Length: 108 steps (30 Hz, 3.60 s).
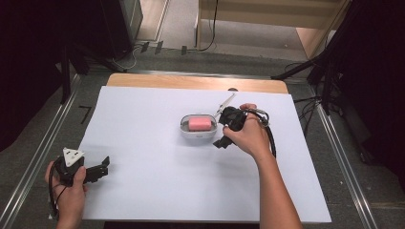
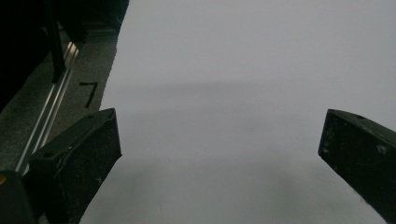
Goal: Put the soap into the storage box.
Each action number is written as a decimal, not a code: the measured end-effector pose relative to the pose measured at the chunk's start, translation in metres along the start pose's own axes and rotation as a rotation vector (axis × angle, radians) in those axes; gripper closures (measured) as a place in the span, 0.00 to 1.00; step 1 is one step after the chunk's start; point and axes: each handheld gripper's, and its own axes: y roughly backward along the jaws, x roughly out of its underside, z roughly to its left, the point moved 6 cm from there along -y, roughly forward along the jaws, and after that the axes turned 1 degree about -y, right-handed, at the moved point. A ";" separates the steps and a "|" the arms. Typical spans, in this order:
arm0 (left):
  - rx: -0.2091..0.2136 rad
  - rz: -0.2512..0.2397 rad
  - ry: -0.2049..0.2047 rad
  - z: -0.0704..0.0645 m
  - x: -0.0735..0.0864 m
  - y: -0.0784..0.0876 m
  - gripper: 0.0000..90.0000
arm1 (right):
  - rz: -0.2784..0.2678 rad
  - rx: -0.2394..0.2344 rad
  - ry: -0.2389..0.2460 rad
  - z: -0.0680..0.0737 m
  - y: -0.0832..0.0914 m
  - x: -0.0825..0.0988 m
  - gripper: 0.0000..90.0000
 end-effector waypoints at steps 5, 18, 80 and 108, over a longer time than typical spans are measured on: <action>0.001 0.000 0.000 0.000 0.000 0.000 0.00 | -0.008 -0.011 -0.019 0.001 0.000 0.016 0.00; -0.006 -0.003 -0.005 0.000 0.000 0.000 0.00 | -0.073 0.027 -0.070 0.000 0.005 0.062 0.00; -0.017 0.001 -0.022 -0.001 0.000 0.000 0.00 | -0.429 0.222 -0.367 0.028 0.044 0.252 0.00; -0.009 0.010 -0.007 0.000 0.000 -0.001 0.00 | -0.786 0.353 -0.525 0.036 0.072 0.308 0.00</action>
